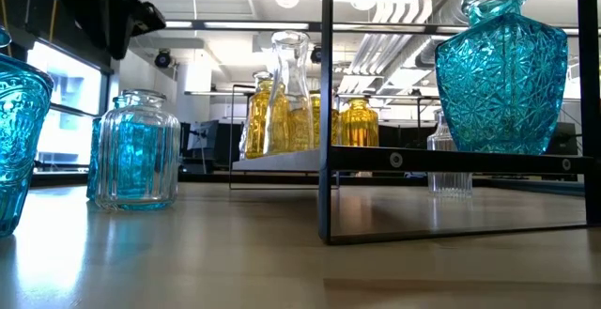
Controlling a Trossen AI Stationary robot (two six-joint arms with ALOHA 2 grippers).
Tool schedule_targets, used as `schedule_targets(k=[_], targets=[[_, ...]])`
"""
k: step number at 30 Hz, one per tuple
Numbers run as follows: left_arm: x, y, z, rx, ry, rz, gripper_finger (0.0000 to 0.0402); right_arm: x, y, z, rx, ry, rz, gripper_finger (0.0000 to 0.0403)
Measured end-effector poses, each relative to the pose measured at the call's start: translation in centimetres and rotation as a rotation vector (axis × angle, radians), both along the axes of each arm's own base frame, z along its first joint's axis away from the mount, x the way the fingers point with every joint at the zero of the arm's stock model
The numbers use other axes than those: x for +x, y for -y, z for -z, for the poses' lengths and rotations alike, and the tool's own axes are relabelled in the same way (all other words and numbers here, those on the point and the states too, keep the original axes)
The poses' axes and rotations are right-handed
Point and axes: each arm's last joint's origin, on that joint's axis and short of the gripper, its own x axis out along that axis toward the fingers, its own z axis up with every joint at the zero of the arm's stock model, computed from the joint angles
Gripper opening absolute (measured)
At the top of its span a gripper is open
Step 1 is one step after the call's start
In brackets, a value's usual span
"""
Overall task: Sort vases onto shelf
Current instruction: Put the blue crystal vase on the shelf aligned with the other blue crystal vase
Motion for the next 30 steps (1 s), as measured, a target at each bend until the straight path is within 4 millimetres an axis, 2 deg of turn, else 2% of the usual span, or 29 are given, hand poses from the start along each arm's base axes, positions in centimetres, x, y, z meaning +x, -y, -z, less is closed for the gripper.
schedule_targets(k=[8, 14, 30], targets=[[1.9, 0.4, 2.2, 0.018, -0.105, 0.008, 0.0127, -0.4, -0.1, 0.1, 0.008, -0.025, -0.012, 0.0145], [2.9, 0.6, 3.2, 0.056, -0.115, 0.032, 0.0152, -0.8, 0.0, -0.1, 0.011, -0.016, -0.014, 0.0145], [3.3, -0.6, 3.5, 0.028, -0.138, -0.040, 0.0157, -1.3, -0.1, -0.3, 0.026, -0.003, -0.027, 0.0145]])
